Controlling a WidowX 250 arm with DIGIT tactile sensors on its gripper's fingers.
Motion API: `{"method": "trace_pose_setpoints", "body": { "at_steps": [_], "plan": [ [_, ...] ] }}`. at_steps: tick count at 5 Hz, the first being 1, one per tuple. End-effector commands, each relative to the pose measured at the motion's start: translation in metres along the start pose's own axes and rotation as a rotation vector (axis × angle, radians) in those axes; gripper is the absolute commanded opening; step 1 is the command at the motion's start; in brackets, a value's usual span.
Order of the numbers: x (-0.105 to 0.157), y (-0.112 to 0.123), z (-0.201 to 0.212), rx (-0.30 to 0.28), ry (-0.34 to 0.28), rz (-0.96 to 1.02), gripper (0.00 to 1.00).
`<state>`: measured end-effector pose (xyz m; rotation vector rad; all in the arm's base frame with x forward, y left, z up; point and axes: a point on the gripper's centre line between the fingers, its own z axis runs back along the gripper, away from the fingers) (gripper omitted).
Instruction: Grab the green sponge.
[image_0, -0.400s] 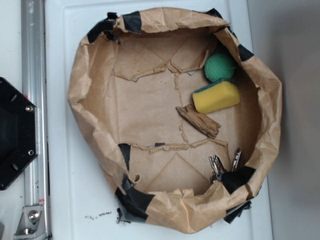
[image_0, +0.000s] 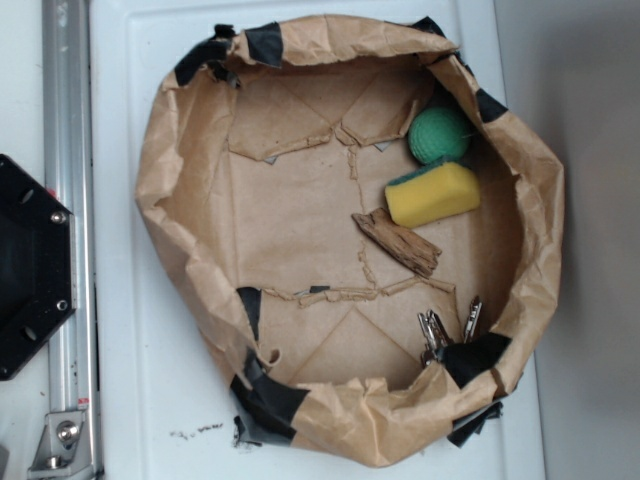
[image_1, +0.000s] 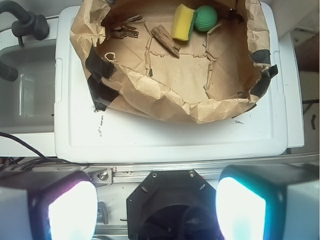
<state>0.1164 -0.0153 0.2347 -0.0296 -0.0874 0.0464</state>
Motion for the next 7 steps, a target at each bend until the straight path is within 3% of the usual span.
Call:
{"method": "trace_pose_setpoints", "body": {
  "at_steps": [1, 2, 4, 6, 7],
  "plan": [
    [0.048, 0.044, -0.048, 0.05, -0.157, -0.067, 1.0],
    [0.075, 0.049, -0.073, -0.016, -0.174, -0.064, 1.0],
    [0.147, 0.054, -0.152, -0.163, -0.077, -0.011, 1.0],
    [0.212, 0.049, -0.224, -0.252, -0.005, 0.065, 1.0],
    [0.226, 0.038, -0.239, -0.275, 0.009, 0.11, 0.88]
  ]
}}
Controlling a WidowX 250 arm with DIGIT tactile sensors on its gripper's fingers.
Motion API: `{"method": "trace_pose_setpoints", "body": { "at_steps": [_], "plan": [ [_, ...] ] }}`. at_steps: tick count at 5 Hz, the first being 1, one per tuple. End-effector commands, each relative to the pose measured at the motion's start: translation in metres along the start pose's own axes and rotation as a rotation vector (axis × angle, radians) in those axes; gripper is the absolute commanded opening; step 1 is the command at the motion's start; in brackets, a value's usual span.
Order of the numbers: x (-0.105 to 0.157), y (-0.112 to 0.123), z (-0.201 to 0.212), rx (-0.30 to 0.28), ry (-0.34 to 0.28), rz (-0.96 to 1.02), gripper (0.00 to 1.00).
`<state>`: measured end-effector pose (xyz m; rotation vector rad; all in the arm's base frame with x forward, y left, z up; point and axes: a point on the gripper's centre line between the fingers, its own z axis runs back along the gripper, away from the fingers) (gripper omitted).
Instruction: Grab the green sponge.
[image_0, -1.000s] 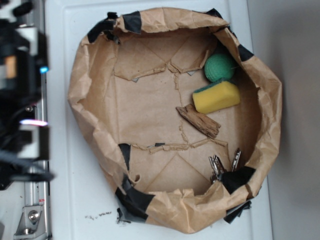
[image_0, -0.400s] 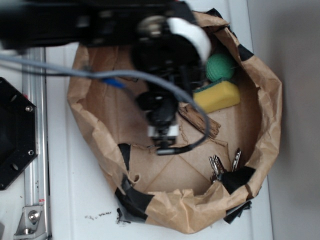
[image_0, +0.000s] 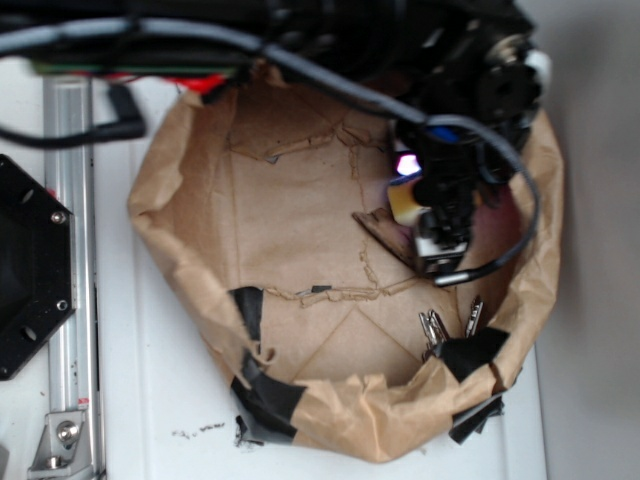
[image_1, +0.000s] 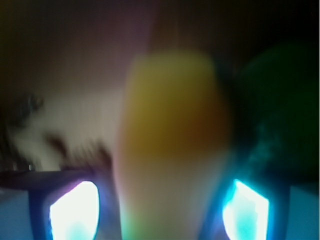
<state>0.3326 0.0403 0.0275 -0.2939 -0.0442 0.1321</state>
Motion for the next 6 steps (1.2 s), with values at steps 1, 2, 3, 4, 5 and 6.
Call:
{"method": "trace_pose_setpoints", "body": {
  "at_steps": [1, 2, 3, 4, 5, 6],
  "plan": [
    [0.018, -0.026, -0.01, 0.008, -0.045, -0.023, 0.0],
    [0.003, -0.038, 0.014, 0.028, -0.059, -0.063, 0.0],
    [-0.015, -0.059, 0.06, 0.012, -0.096, -0.153, 0.0],
    [-0.036, -0.078, 0.098, 0.079, -0.116, -0.233, 0.0],
    [-0.057, -0.093, 0.12, 0.149, -0.013, -0.181, 0.0],
    [-0.069, -0.087, 0.126, 0.261, 0.02, -0.096, 0.0]
  ]
}}
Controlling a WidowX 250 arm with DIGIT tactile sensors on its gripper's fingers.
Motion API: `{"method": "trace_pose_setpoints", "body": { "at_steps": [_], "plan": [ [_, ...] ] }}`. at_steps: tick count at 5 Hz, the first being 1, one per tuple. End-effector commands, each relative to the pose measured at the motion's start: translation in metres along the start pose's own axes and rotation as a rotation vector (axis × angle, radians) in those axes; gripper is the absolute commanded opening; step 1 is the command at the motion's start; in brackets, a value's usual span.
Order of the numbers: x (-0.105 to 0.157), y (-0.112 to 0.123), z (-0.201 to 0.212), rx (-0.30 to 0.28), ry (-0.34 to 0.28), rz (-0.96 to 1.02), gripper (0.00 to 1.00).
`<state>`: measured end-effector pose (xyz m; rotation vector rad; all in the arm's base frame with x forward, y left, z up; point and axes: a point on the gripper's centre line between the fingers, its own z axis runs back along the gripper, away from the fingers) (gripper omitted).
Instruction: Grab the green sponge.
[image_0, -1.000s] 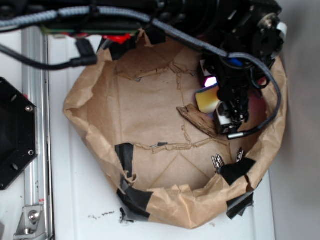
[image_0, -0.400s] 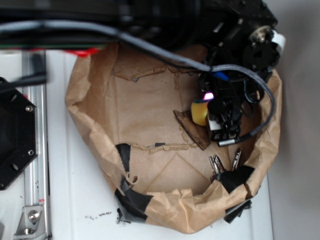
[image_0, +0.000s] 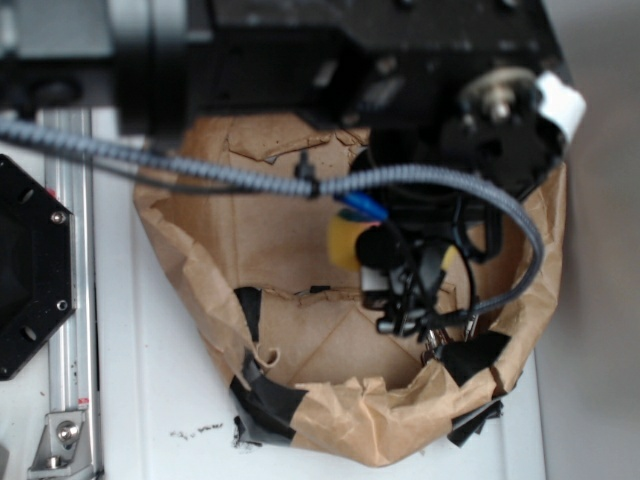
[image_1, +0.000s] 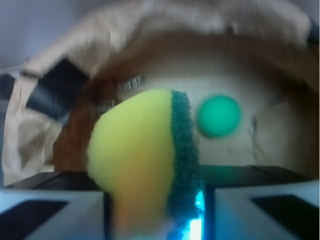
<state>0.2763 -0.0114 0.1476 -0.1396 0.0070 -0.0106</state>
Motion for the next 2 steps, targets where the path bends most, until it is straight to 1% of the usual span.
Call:
{"method": "trace_pose_setpoints", "body": {
  "at_steps": [1, 2],
  "plan": [
    [-0.018, -0.0025, 0.0177, 0.14, -0.016, 0.072, 0.0],
    [-0.0229, 0.003, 0.0149, 0.134, 0.005, 0.078, 0.0]
  ]
}}
